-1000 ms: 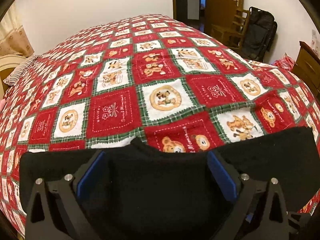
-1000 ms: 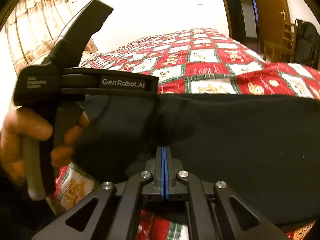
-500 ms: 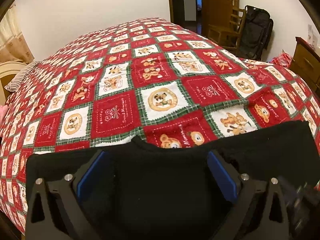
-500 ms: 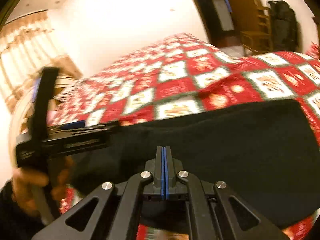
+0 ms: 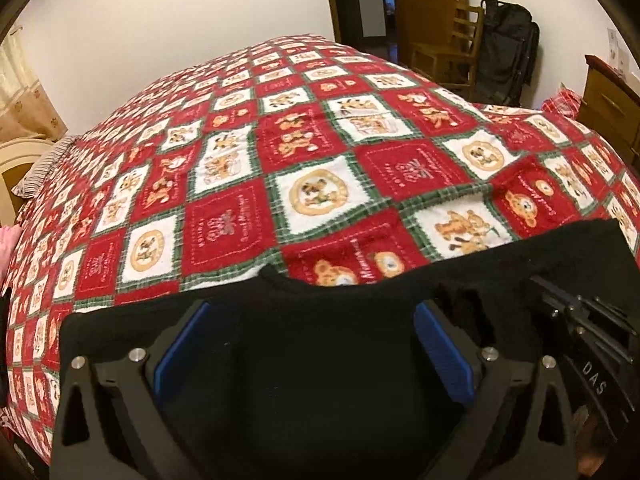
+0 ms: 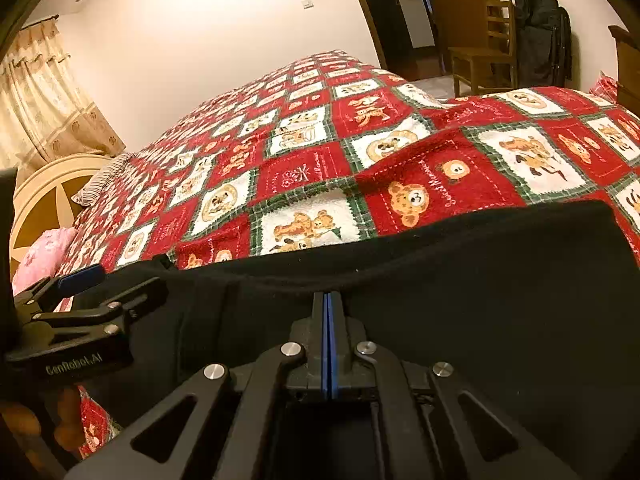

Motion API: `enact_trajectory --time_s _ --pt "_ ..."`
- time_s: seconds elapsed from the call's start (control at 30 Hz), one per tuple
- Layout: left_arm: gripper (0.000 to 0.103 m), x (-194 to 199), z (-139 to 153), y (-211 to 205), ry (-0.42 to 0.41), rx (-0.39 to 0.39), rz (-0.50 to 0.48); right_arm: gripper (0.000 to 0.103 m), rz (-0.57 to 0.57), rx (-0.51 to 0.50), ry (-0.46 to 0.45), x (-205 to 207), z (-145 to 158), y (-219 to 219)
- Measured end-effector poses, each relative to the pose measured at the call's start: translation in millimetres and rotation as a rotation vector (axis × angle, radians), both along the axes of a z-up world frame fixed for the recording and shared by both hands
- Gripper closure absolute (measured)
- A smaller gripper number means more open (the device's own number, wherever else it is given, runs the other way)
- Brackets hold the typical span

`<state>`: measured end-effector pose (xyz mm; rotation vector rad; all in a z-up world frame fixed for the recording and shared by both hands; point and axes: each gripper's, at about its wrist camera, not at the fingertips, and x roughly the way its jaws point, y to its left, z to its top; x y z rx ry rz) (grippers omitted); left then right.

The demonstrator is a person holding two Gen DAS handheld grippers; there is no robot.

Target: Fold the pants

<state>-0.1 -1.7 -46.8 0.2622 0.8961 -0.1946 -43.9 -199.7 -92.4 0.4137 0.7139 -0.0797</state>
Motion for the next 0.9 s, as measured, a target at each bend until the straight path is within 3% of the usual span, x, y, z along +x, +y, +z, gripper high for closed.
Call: enact_trajectory --time_s 0.2,0.47,0.5,0.53,0.57,0.63,0.9 --pt "0.001 -3.5 -1.5 50.3 -0.016 0.02 0.106 0.102 -0.044 -0.041 -0.043 -19.4 11.6 15.1" --pt "0.001 -20.8 -3.0 150.0 -0.062 0.059 0.407 0.1 0.121 -0.071 -0.104 -27.0 38.6 56.2" --pt "0.001 -23.3 -4.6 164.8 -0.058 0.051 0.452 0.097 0.143 -0.07 -0.103 -25.1 41.0 61.0" --pt "0.001 -24.6 -6.1 175.7 -0.053 0.044 0.486 0.082 0.171 -0.068 -0.105 -23.4 44.3 66.3" --pt "0.001 -25.5 -8.3 185.2 -0.048 0.038 0.516 0.055 0.193 -0.061 -0.109 -22.2 47.2 70.5" --pt "0.001 -26.0 -12.9 199.9 -0.032 0.028 0.566 0.037 0.237 -0.029 -0.139 -20.6 54.2 78.3" --pt "0.001 -27.7 -25.0 218.0 0.008 -0.02 0.624 0.037 0.331 -0.106 -0.148 -24.7 60.6 117.5"
